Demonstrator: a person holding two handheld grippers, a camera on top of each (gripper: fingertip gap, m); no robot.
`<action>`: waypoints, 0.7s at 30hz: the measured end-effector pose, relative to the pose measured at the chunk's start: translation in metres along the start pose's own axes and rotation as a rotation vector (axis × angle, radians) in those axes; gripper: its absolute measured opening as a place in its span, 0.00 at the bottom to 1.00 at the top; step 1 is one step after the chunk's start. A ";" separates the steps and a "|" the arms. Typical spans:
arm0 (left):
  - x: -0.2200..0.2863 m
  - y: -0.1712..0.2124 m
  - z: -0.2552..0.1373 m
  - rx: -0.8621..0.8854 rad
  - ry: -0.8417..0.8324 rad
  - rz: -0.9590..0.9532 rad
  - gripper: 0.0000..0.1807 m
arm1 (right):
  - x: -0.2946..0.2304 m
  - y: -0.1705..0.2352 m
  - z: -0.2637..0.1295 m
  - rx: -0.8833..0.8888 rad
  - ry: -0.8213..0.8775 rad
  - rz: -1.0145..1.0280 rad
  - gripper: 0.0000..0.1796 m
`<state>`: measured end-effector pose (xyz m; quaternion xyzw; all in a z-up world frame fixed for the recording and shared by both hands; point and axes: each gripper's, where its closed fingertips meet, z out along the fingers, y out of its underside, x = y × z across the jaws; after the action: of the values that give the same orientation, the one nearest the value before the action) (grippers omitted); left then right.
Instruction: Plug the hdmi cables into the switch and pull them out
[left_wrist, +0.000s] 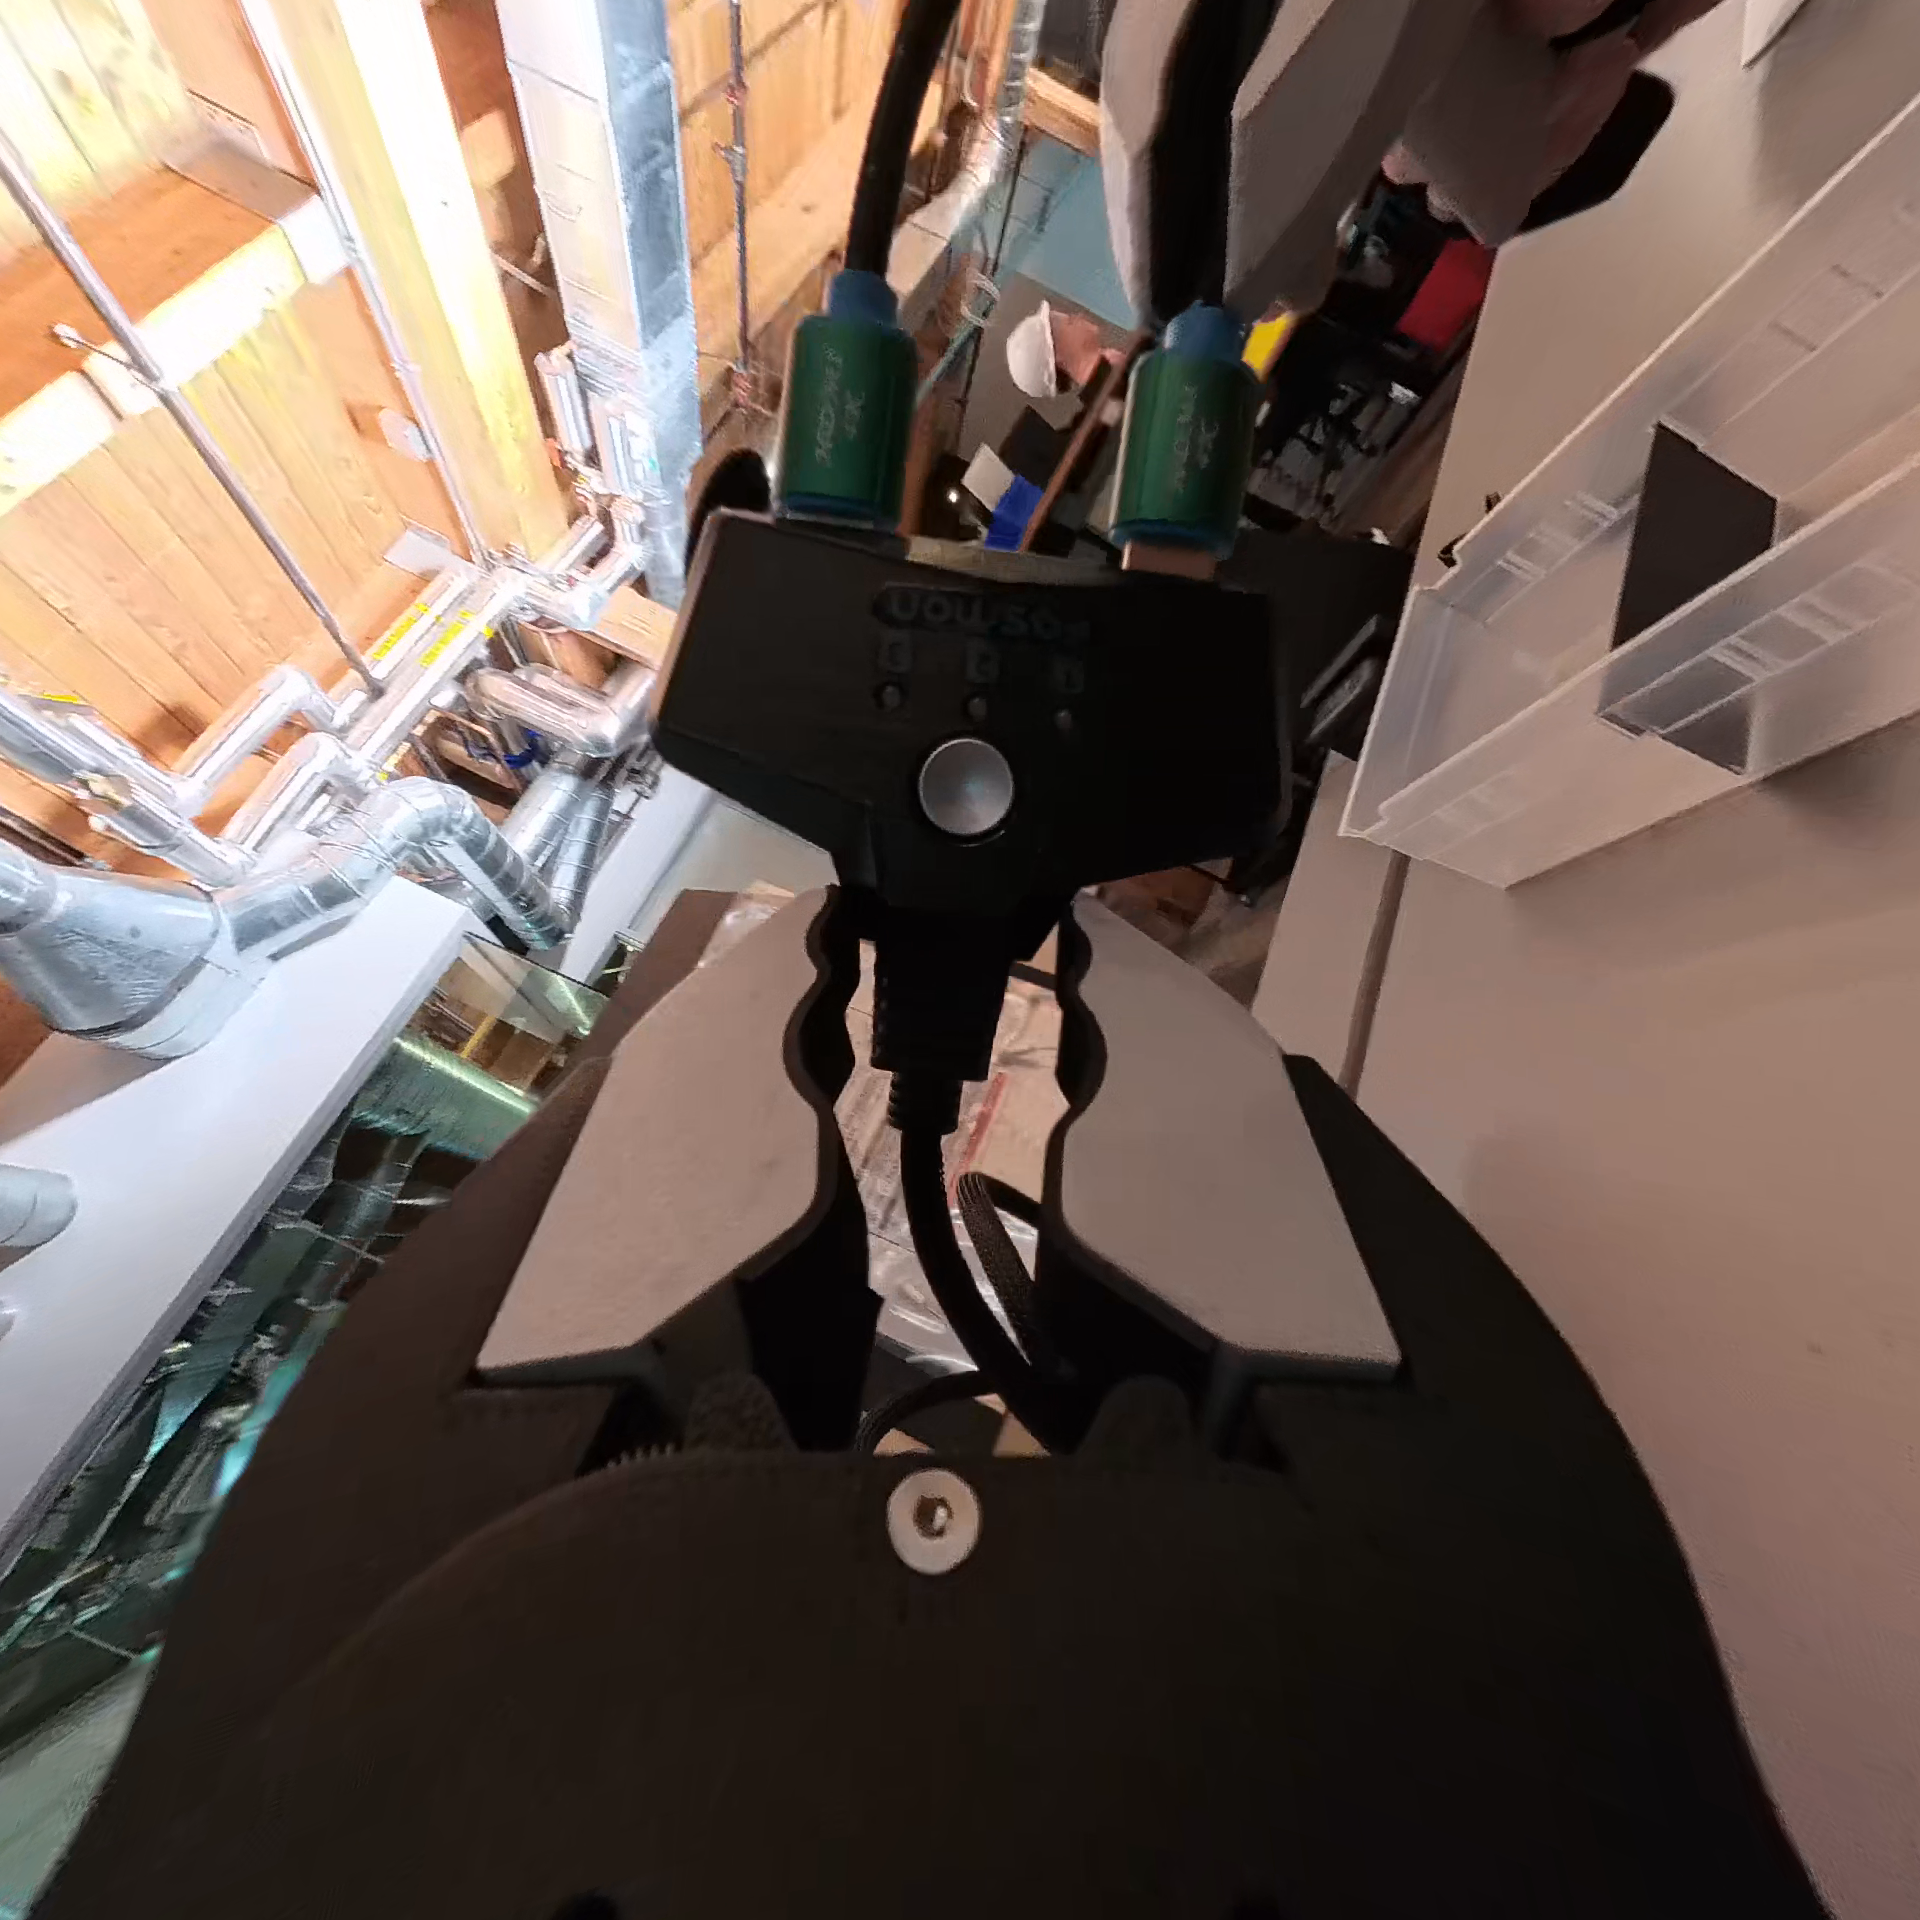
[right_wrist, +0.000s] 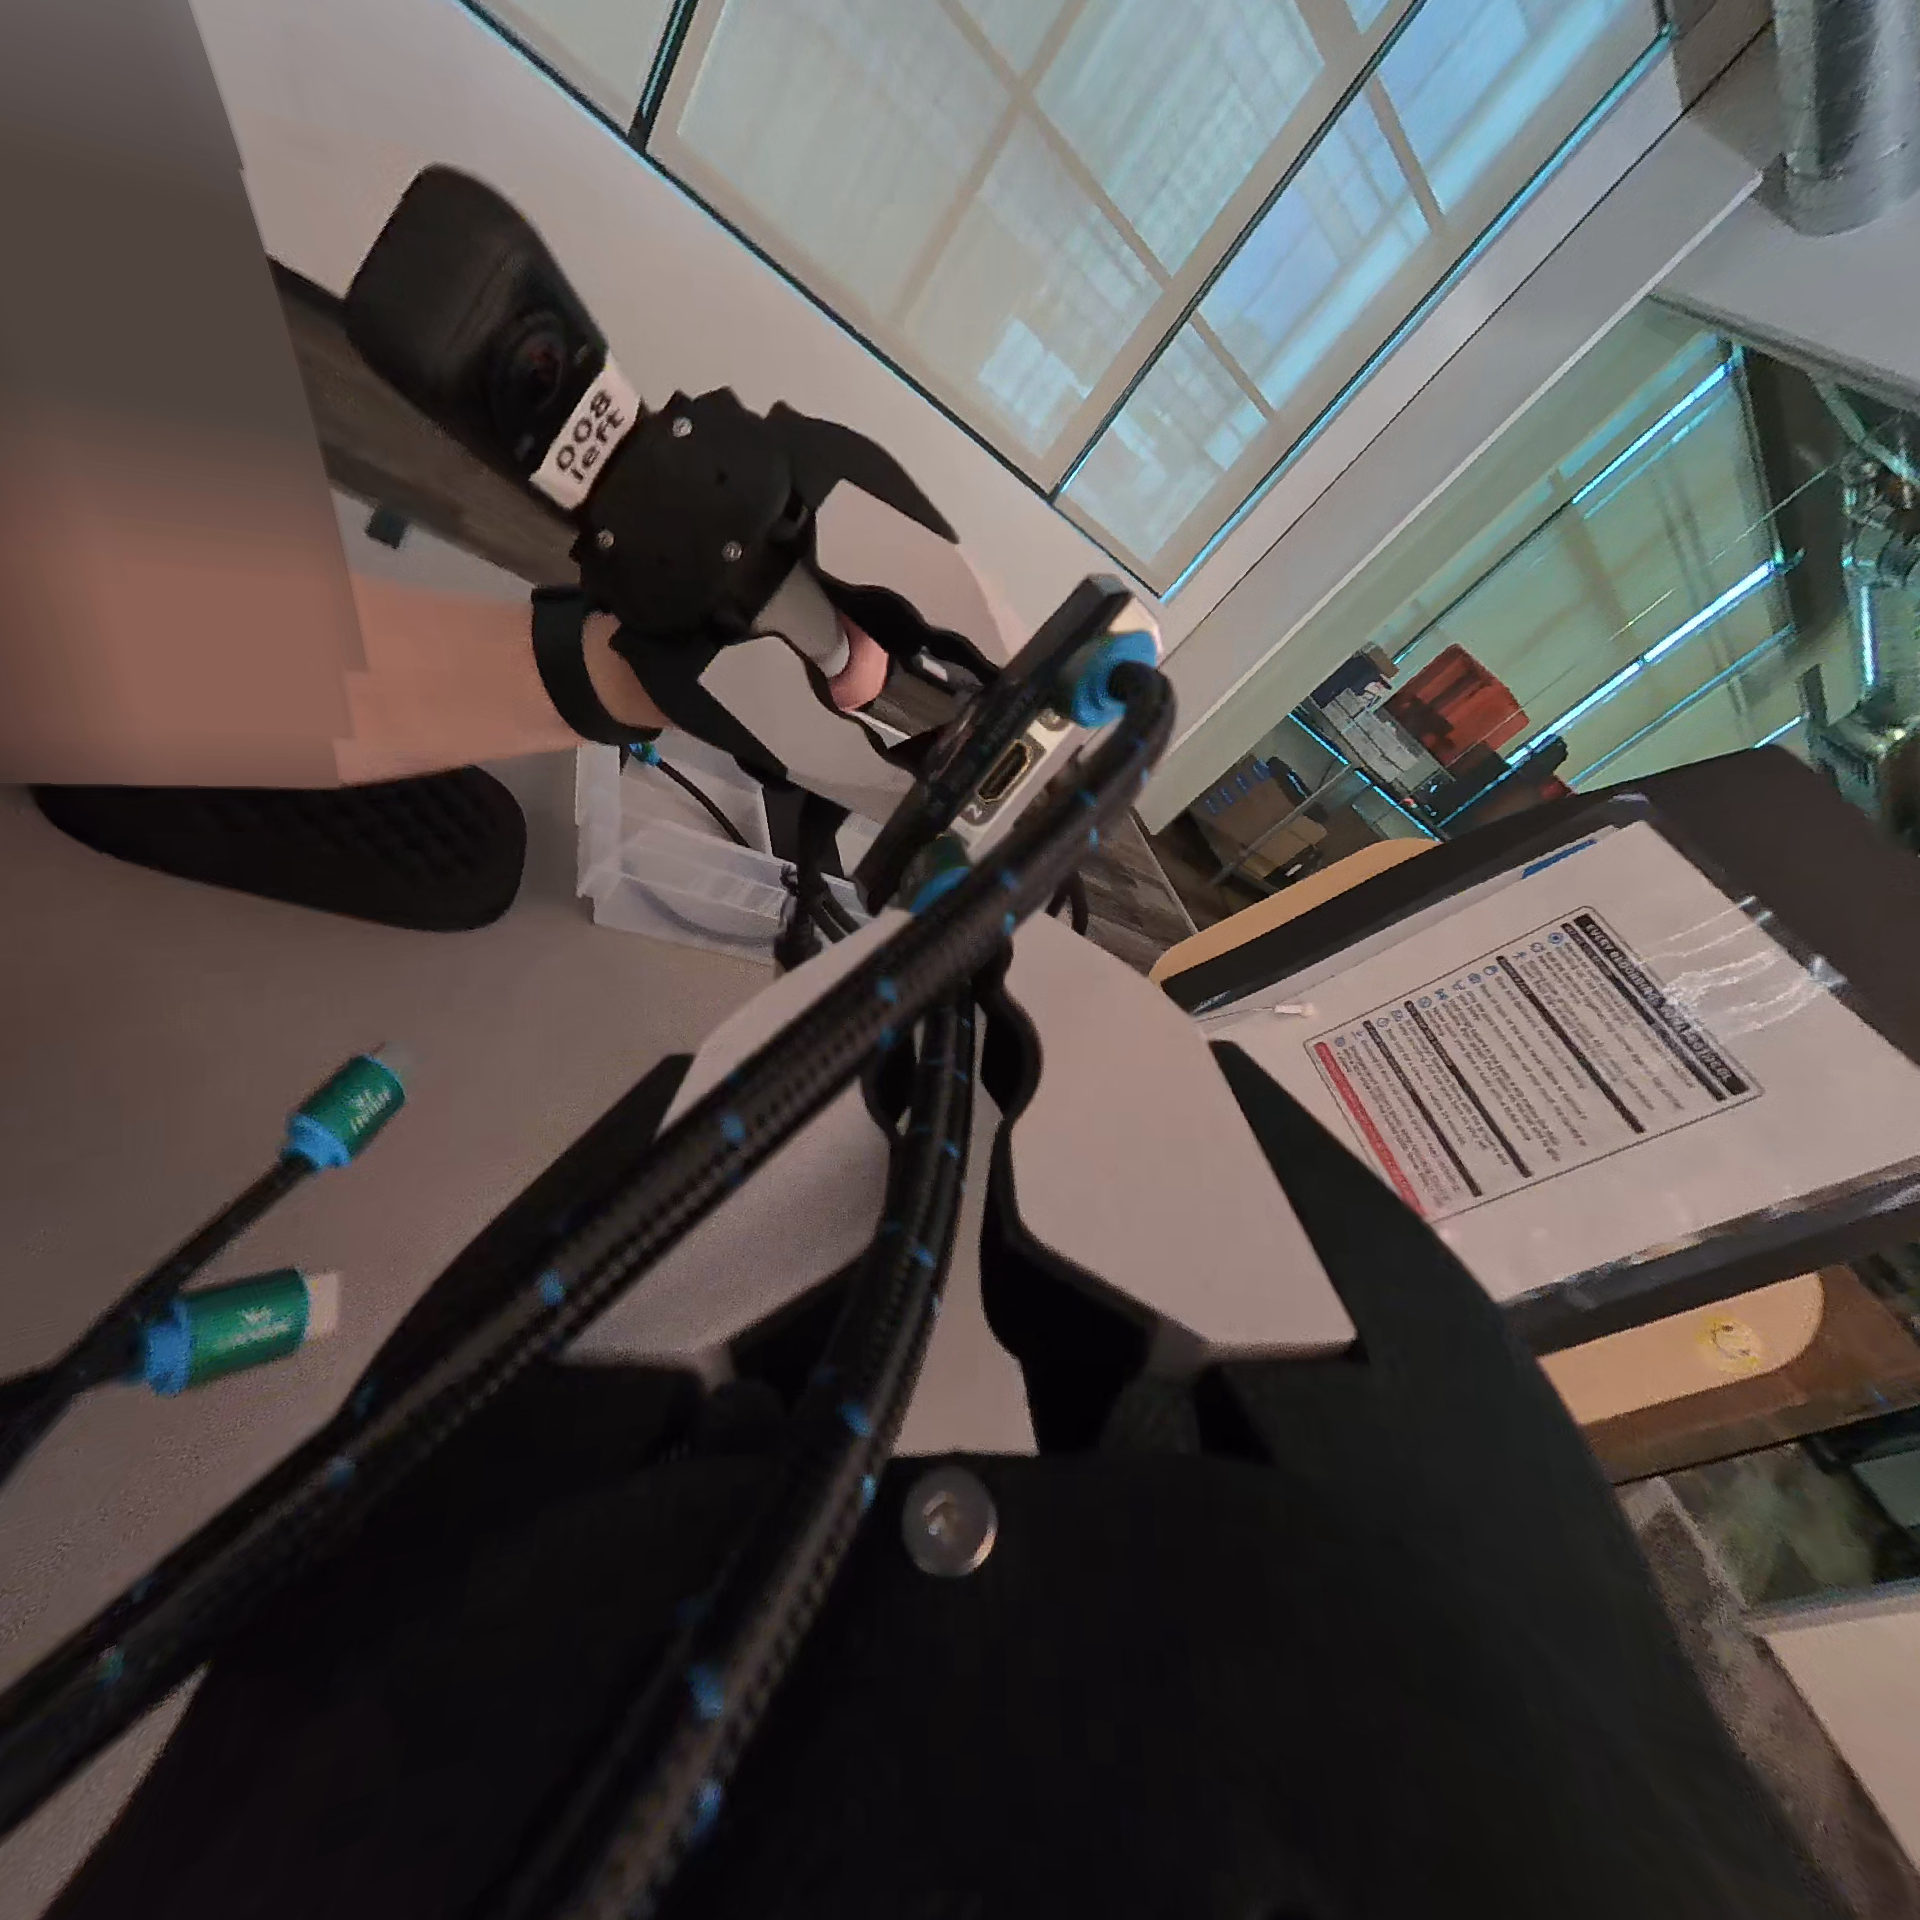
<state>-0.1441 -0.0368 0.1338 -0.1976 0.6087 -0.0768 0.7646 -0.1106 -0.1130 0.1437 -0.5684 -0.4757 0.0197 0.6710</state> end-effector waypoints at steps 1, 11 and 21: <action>0.002 0.001 0.000 0.002 0.024 -0.021 0.20 | -0.002 0.001 0.000 -0.001 -0.009 -0.027 0.04; 0.022 0.000 0.000 0.009 0.229 -0.154 0.20 | -0.012 0.020 -0.004 0.033 -0.080 -0.225 0.04; 0.020 0.003 0.001 -0.012 0.219 -0.181 0.20 | -0.010 0.024 0.001 0.020 -0.072 -0.206 0.07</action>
<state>-0.1388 -0.0414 0.1147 -0.2468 0.6684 -0.1629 0.6825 -0.1047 -0.1096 0.1188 -0.5087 -0.5553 -0.0245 0.6575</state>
